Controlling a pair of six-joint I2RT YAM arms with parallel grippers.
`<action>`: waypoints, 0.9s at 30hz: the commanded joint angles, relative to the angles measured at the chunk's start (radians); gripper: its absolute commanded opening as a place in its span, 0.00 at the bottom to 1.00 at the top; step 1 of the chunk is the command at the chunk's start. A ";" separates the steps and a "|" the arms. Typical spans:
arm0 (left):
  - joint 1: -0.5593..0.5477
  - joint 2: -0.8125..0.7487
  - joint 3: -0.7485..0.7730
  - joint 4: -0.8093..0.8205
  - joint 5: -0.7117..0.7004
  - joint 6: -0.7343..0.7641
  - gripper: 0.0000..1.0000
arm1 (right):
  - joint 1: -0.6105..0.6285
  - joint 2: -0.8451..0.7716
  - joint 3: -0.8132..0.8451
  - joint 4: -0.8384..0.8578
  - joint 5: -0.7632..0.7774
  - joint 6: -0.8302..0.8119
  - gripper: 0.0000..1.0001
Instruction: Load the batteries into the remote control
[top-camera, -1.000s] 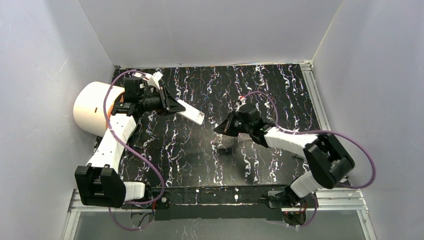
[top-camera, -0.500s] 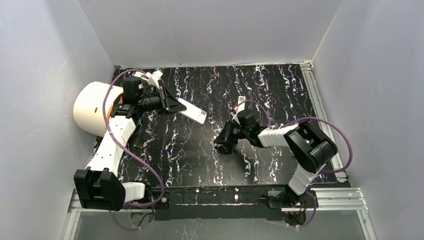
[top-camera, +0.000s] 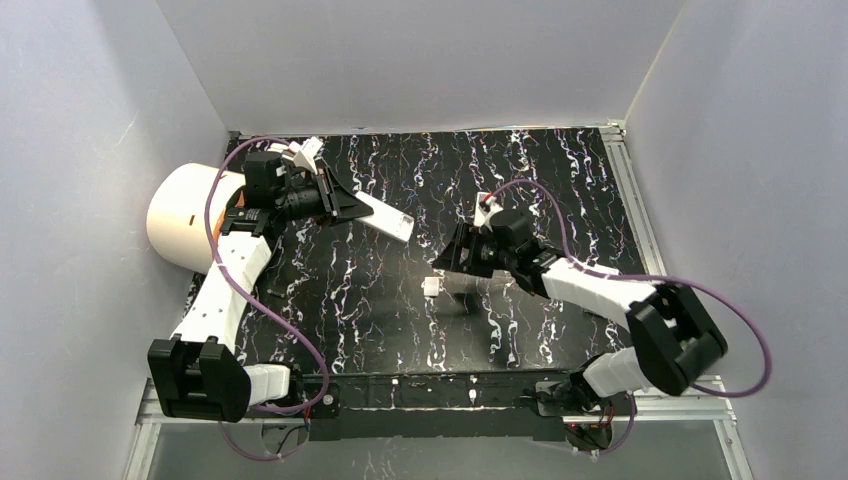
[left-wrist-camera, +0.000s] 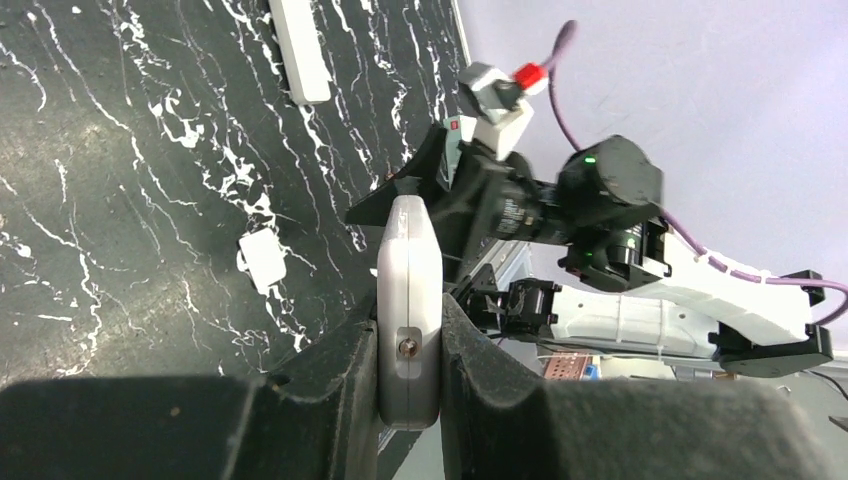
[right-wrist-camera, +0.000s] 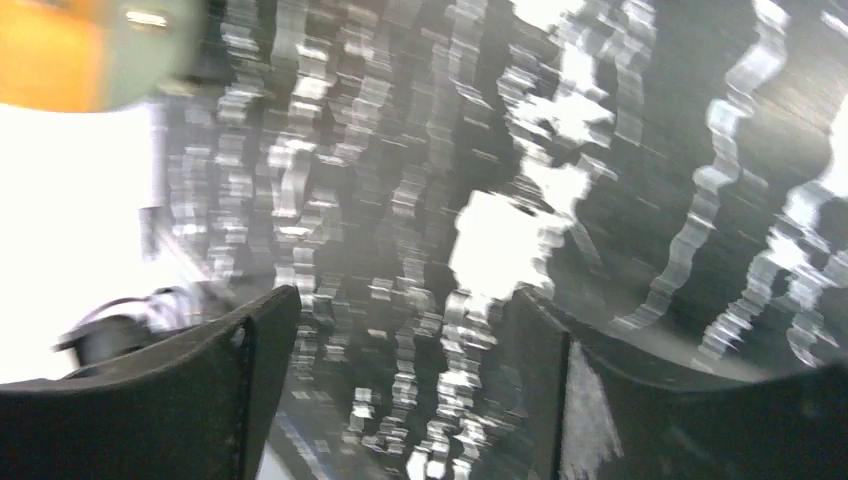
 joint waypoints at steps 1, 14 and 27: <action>0.001 -0.066 -0.009 0.120 0.067 -0.087 0.00 | 0.000 -0.147 -0.007 0.346 -0.219 0.006 0.90; -0.009 -0.155 -0.034 0.365 0.250 -0.228 0.00 | 0.035 -0.191 0.025 0.813 -0.231 0.300 0.94; -0.025 -0.180 -0.008 0.367 0.302 -0.270 0.03 | 0.047 -0.102 0.052 1.042 -0.281 0.414 0.20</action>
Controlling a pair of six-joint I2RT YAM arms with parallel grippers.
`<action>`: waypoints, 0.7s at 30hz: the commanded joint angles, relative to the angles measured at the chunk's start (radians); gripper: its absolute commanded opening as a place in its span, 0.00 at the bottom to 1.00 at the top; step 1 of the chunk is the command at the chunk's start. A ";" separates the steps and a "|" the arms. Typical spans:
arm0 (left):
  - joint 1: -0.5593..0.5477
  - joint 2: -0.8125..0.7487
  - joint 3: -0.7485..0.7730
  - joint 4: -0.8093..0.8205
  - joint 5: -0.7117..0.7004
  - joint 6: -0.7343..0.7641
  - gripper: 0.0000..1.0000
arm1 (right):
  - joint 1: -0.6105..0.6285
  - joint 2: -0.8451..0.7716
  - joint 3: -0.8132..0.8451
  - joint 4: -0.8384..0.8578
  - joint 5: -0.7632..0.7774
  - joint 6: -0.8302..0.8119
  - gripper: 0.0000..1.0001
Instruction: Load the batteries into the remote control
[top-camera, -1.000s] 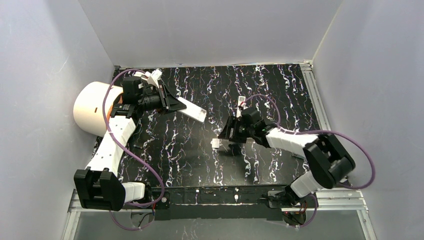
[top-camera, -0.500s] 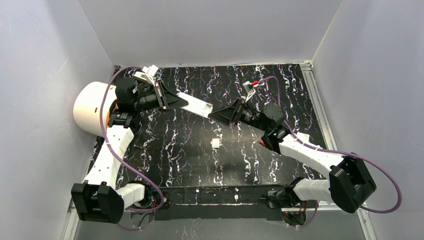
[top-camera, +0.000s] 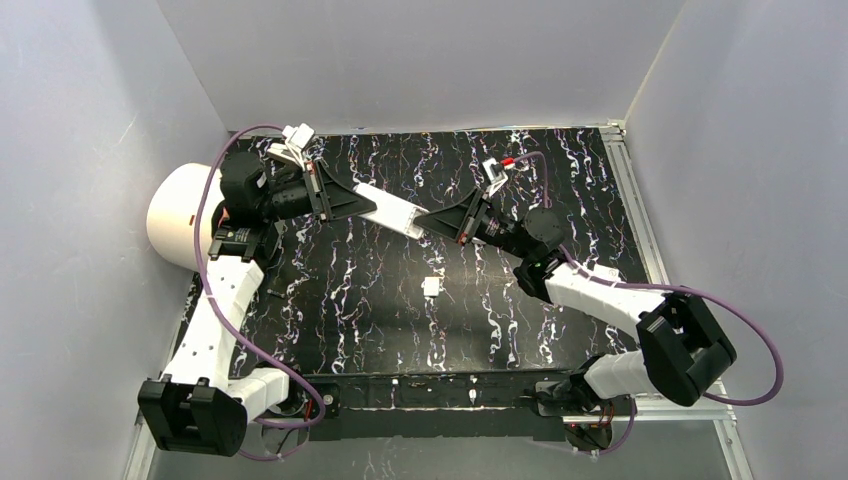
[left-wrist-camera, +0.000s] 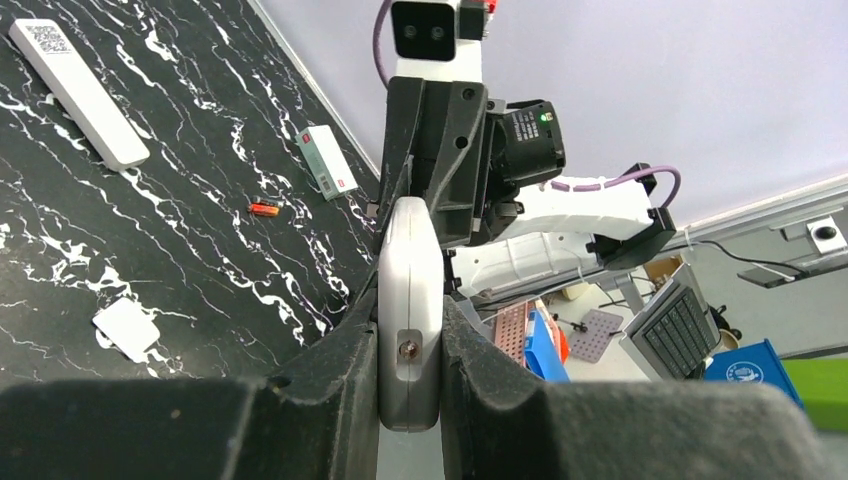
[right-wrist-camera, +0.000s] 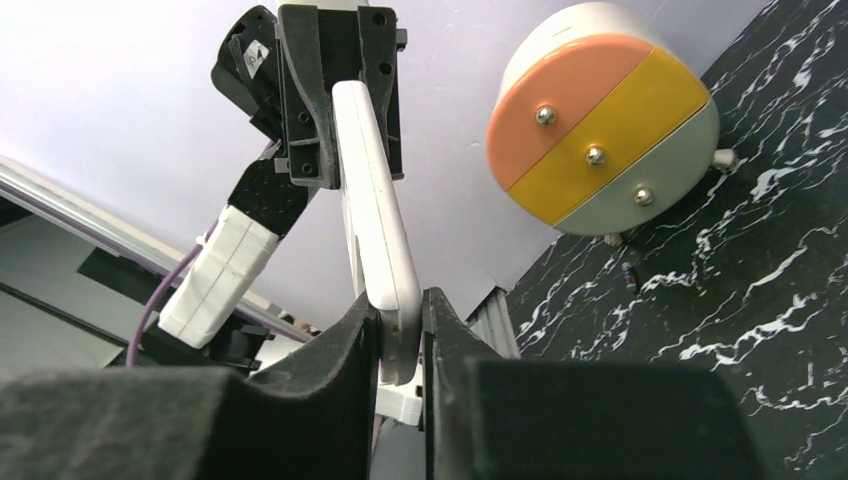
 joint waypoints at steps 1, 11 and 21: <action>-0.009 -0.028 0.039 0.012 0.066 -0.019 0.08 | 0.007 -0.002 0.067 0.104 -0.025 0.000 0.16; -0.010 -0.070 0.011 -0.113 0.120 0.152 0.41 | 0.006 -0.029 0.233 -0.366 -0.181 -0.368 0.04; -0.013 -0.133 -0.045 -0.140 0.122 0.243 0.36 | 0.007 -0.021 0.297 -0.494 -0.246 -0.438 0.04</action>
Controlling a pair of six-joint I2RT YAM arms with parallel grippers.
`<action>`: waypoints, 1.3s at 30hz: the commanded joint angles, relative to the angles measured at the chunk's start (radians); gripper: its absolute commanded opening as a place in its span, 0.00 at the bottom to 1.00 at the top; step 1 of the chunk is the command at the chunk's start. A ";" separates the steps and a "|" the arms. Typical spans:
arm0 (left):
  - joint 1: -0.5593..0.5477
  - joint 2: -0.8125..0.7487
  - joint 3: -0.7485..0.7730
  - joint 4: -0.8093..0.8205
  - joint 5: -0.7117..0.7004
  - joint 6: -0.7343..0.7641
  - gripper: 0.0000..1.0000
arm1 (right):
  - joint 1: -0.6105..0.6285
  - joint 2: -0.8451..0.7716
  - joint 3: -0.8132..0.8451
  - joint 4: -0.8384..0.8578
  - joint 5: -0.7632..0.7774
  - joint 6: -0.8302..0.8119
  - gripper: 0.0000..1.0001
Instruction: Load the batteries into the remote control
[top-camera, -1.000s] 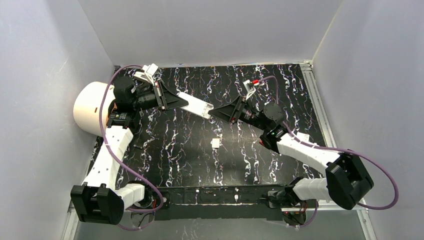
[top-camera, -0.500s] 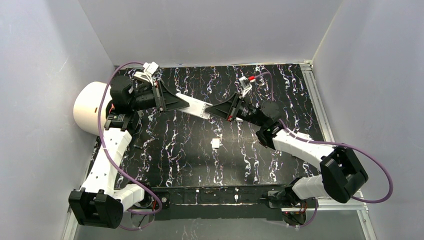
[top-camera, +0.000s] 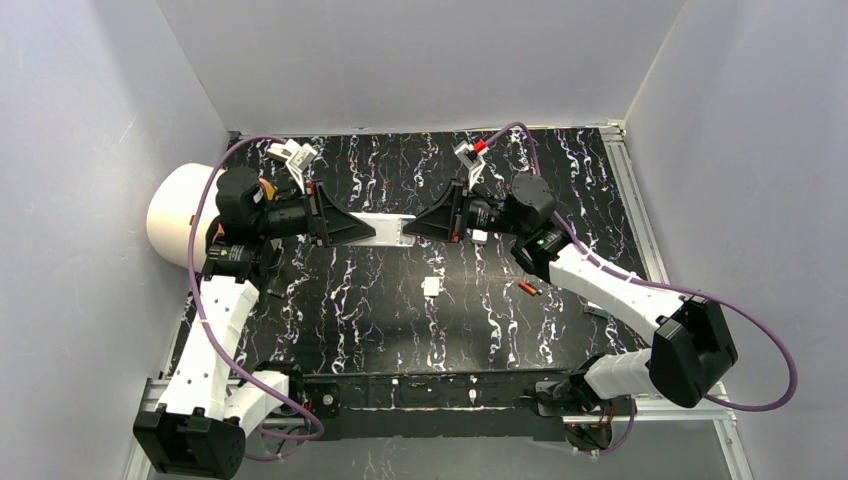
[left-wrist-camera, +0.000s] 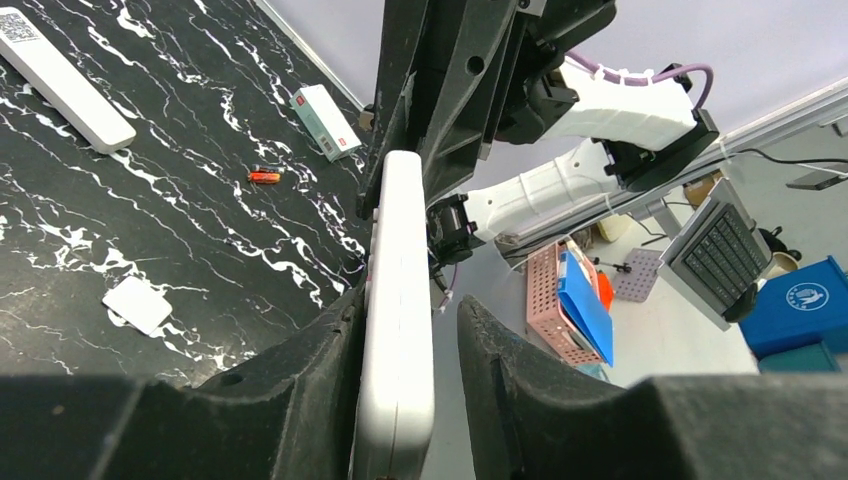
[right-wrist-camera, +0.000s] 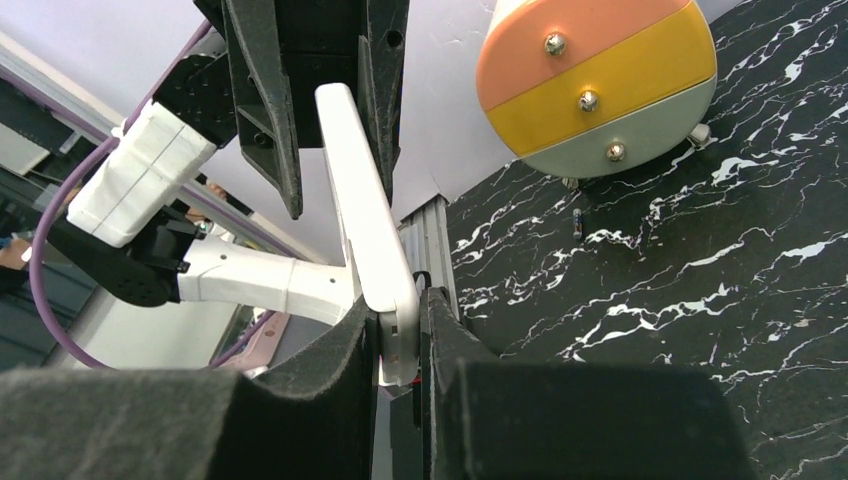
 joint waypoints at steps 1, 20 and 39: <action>-0.007 -0.019 -0.011 -0.023 0.040 0.060 0.36 | -0.001 -0.014 0.056 -0.075 -0.015 -0.068 0.04; -0.011 -0.001 0.034 -0.181 -0.155 0.195 0.00 | -0.011 -0.048 0.023 -0.136 0.143 -0.012 0.56; -0.011 0.081 -0.002 -0.341 -0.701 0.221 0.00 | -0.097 -0.043 -0.007 -1.185 1.141 -0.444 0.48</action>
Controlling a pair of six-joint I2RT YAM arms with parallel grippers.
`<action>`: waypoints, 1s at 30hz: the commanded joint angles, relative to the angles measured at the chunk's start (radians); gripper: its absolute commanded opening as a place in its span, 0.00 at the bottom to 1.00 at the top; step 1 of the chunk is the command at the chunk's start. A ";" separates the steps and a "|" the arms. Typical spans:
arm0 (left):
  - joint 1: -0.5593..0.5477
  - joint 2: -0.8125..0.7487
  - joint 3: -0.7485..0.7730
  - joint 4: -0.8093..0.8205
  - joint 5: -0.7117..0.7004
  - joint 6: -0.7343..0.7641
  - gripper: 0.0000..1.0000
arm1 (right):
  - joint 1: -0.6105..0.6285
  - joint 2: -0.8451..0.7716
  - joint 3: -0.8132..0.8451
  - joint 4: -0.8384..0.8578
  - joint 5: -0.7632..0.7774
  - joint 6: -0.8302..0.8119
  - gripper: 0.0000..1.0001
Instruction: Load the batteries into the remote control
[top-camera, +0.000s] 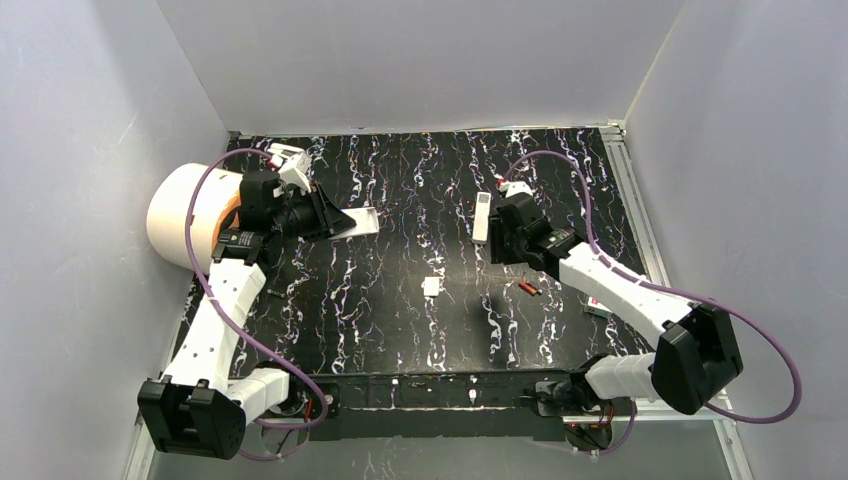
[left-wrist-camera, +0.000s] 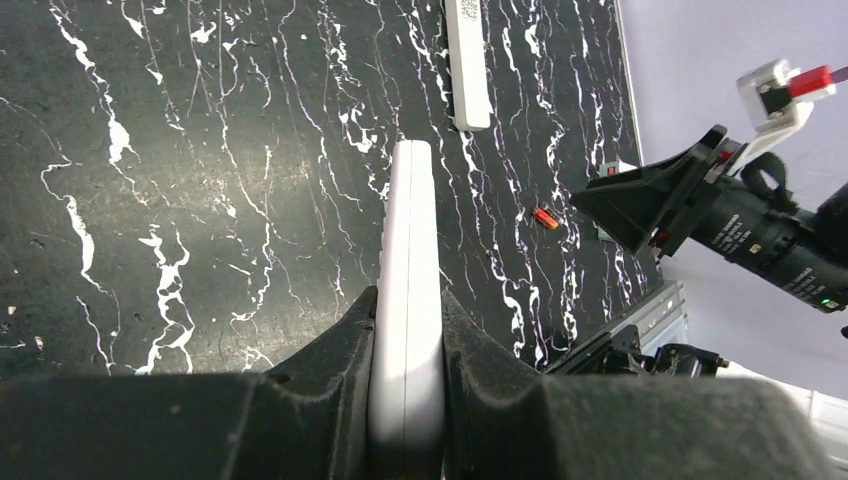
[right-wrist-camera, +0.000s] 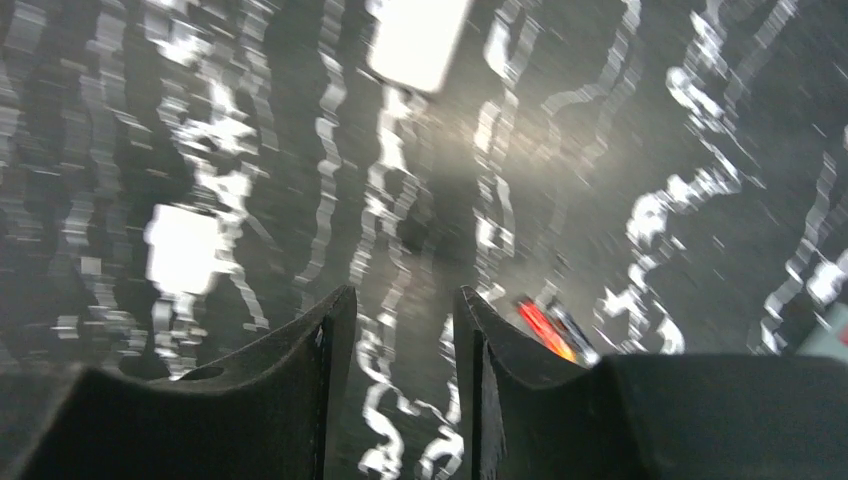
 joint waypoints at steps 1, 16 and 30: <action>-0.002 -0.017 -0.010 0.001 -0.016 0.017 0.00 | -0.043 0.011 -0.014 -0.173 0.212 -0.006 0.47; -0.001 -0.008 -0.026 0.015 0.026 0.021 0.00 | -0.148 0.075 -0.154 -0.060 0.034 -0.095 0.44; -0.001 -0.005 -0.019 0.003 0.019 0.028 0.00 | -0.149 0.173 -0.135 -0.020 -0.018 -0.113 0.34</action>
